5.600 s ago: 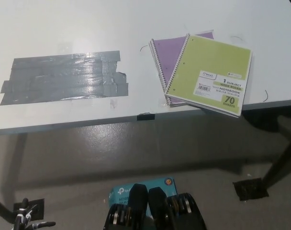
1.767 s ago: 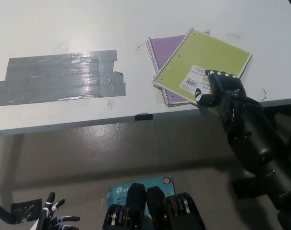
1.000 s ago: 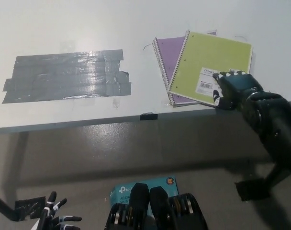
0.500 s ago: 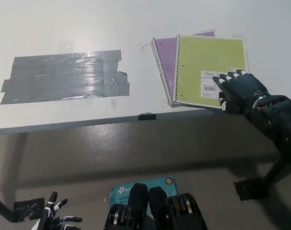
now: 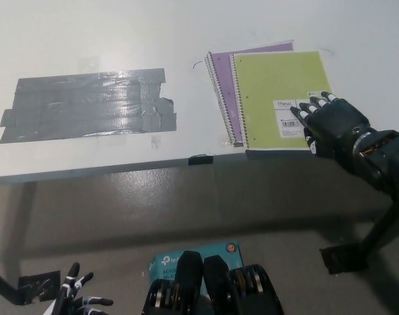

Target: The robot uses its right hand to align two notebooks stacked together until they are fully overlapped

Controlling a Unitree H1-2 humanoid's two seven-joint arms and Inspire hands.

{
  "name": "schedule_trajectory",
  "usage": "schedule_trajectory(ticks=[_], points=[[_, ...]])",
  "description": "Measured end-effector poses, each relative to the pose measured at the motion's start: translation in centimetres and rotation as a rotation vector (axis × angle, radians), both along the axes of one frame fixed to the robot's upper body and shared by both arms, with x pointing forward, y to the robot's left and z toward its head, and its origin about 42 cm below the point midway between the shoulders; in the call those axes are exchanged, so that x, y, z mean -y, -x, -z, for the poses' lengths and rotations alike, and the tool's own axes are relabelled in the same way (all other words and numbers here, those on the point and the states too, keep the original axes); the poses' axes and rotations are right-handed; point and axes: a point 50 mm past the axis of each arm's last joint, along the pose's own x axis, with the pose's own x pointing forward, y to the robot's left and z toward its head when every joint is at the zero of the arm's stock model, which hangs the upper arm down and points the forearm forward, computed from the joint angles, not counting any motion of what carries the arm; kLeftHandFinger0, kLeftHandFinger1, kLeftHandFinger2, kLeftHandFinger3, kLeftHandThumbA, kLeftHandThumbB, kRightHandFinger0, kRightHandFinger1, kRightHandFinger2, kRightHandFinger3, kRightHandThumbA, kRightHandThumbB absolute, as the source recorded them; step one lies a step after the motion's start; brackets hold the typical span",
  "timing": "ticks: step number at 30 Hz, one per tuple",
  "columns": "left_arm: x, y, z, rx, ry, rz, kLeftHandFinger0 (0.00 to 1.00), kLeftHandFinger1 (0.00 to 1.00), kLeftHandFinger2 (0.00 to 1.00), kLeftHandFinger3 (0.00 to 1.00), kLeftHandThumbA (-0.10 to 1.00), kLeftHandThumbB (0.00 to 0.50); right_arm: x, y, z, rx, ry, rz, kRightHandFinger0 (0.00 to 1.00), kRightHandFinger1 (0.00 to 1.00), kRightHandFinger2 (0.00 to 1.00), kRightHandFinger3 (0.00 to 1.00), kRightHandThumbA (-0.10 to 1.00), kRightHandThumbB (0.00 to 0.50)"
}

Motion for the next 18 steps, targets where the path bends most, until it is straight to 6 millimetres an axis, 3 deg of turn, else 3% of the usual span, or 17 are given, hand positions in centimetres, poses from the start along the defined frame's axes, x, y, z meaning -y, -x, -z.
schedule_trajectory(ticks=[8,18], points=[[0.0,-0.2,-0.2,0.004,-0.003,0.005,0.38,0.43,0.51,1.0,1.0,0.5,0.4,-0.7,-1.0,0.01,0.037,-0.022,1.0,1.0,1.0,1.0,1.0,0.5],[0.3,-0.4,-0.3,0.008,-0.002,0.023,0.34,0.43,0.5,1.0,1.0,0.5,-0.6,-0.8,-1.0,0.017,0.074,-0.046,1.0,1.0,1.0,1.0,1.0,0.5]])
